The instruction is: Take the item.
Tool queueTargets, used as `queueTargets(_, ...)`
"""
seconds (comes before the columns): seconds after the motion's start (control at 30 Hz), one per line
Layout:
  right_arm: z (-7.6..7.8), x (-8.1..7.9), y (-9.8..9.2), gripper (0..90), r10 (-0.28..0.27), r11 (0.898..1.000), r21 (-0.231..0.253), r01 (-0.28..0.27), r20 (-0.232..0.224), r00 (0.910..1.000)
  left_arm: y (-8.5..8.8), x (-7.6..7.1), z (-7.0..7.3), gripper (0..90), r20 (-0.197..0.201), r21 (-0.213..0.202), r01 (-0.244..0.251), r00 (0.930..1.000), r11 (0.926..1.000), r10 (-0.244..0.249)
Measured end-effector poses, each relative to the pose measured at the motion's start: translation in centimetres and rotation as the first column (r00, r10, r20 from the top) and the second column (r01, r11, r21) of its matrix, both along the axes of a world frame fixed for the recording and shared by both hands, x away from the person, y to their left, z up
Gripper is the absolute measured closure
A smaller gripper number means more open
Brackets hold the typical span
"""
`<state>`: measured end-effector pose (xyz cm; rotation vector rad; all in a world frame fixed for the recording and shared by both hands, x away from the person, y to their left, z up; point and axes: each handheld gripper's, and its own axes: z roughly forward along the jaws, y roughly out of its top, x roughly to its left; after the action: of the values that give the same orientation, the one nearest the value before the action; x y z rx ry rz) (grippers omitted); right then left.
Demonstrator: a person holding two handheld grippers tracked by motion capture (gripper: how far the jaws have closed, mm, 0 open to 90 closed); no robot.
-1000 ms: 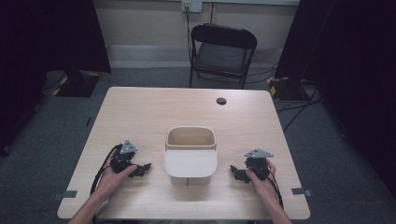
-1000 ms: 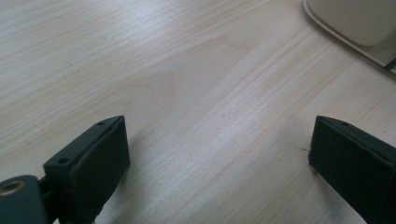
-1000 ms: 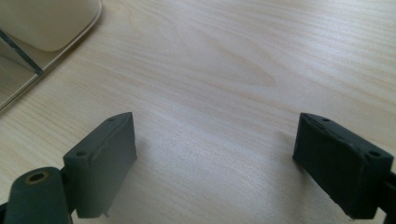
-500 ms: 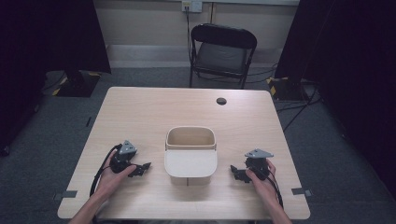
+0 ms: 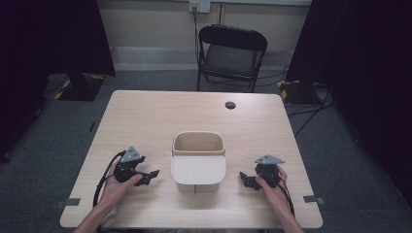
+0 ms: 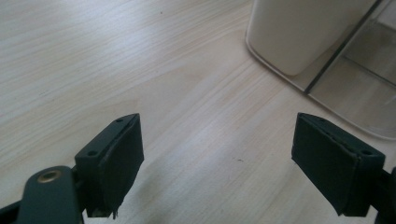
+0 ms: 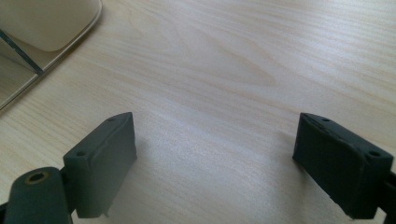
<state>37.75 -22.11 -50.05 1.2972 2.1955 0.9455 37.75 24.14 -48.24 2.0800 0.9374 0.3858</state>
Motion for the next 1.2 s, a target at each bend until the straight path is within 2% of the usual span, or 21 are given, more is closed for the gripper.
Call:
queueTargets(0.13,0.0,0.0,0.0,12.4,0.000,1.000,0.000,0.000,0.000,1.0000,-0.2,-0.2,0.3,16.6,0.001,-0.004,0.017,0.9998,0.9998,-0.017)
queueTargets(0.17,0.0,0.0,0.0,12.4,0.000,1.000,0.000,0.000,0.000,1.0000,-0.3,-0.3,0.2,16.7,0.001,-0.019,0.019,0.9998,0.9996,-0.019)
queueTargets(0.3,0.0,0.0,0.0,12.4,0.000,1.000,0.000,0.000,0.000,1.0000,-0.5,-0.5,0.5,16.8,0.003,-0.030,0.035,0.9994,0.9990,-0.035)
queueTargets(0.43,0.0,0.0,0.0,12.4,0.000,1.000,0.000,0.000,0.000,1.0000,-0.5,-0.7,0.7,17.0,0.011,-0.029,0.049,0.9988,0.9984,-0.048)
queueTargets(0.7,0.0,0.0,0.0,12.4,0.000,1.000,0.000,0.000,0.000,1.0000,-1.0,-1.1,1.2,17.3,0.027,-0.071,0.065,0.9976,0.9953,-0.063)
queueTargets(0.87,0.0,0.0,0.0,12.4,0.000,1.000,0.000,0.000,0.000,1.0000,-1.2,-1.9,2.0,17.4,0.044,-0.130,0.103,0.9942,0.9861,-0.098)
queueTargets(0.97,0.0,0.0,0.0,12.4,0.000,1.000,0.000,0.000,0.000,1.0000,-1.3,-2.3,2.4,17.3,0.067,-0.138,0.133,0.9900,0.9815,-0.124)
queueTargets(1.13,0.0,0.0,0.0,12.4,0.000,1.000,0.000,0.000,0.000,1.0000,-1.8,-2.6,2.7,17.4,0.071,-0.157,0.155,0.9869,0.9755,-0.145)
queueTargets(1.2,0.0,0.0,0.0,12.4,0.000,1.000,0.000,0.000,0.000,1.0000,-2.1,-2.8,2.7,17.7,0.073,-0.172,0.172,0.9842,0.9699,-0.161)
